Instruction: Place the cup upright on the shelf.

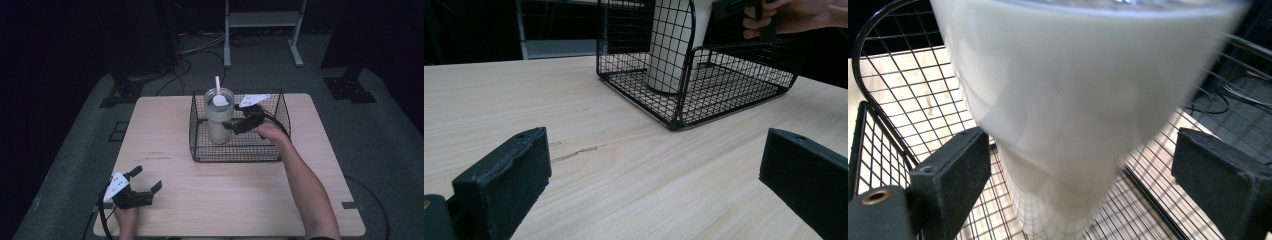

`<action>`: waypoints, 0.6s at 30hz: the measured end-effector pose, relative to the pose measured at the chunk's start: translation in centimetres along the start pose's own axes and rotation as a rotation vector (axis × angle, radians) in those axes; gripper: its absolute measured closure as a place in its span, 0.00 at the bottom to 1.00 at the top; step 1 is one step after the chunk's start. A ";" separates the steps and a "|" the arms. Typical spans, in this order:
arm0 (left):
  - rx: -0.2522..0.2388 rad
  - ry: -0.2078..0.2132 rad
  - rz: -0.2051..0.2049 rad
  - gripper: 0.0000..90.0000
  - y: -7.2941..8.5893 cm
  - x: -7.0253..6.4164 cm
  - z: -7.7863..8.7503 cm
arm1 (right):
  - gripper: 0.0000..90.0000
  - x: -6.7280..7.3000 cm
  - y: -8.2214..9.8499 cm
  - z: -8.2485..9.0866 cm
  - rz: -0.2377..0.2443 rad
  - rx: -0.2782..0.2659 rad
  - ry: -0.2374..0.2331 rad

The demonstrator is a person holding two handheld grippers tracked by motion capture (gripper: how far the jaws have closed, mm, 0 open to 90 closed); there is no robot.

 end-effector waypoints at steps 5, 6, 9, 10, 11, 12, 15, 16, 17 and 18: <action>0.001 -0.001 -0.001 0.00 0.0 0.0 0.0 | 0.09 -0.5 0.1 1.3 -0.024 -0.002 0.006; 0.001 -0.001 -0.001 0.00 0.0 0.0 0.0 | 0.09 -0.5 0.1 1.3 -0.024 -0.002 0.006; 0.000 -0.001 -0.001 0.00 0.0 0.0 0.0 | 0.09 -0.8 0.1 2.2 -0.045 0.005 0.016; 0.001 -0.002 -0.001 0.00 0.0 0.0 0.0 | 0.09 -0.9 0.0 2.6 -0.053 0.003 0.014; 0.002 -0.002 -0.001 0.00 0.0 0.0 -0.1 | 0.09 -1.0 0.0 2.8 -0.058 0.001 0.016; 0.002 -0.002 -0.001 0.00 0.0 0.0 -0.1 | 0.09 -1.0 0.0 2.8 -0.058 0.001 0.016; 0.007 -0.003 -0.003 0.00 0.0 -0.1 -0.1 | 0.09 -1.4 -0.3 3.7 -0.071 0.007 0.038; 0.008 -0.002 -0.004 0.00 0.0 -0.1 -0.1 | 0.09 -1.4 -0.3 3.7 -0.071 0.007 0.038; 0.008 -0.002 -0.004 0.00 0.0 -0.1 -0.1 | 0.09 -1.5 -0.4 4.0 -0.074 0.010 0.042; 0.008 -0.002 -0.005 0.00 0.0 -0.1 -0.1 | 0.09 -1.7 -0.5 4.5 -0.084 0.011 0.043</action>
Point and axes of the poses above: each handheld gripper's, and its own axes: z roughly backward along the jaws, y roughly out of its underside, x roughly to its left, the point moved 1 cm from there along -z, roughly forward along the jaws, and after that the axes turned 14 degrees about y, right-handed, at the moved point
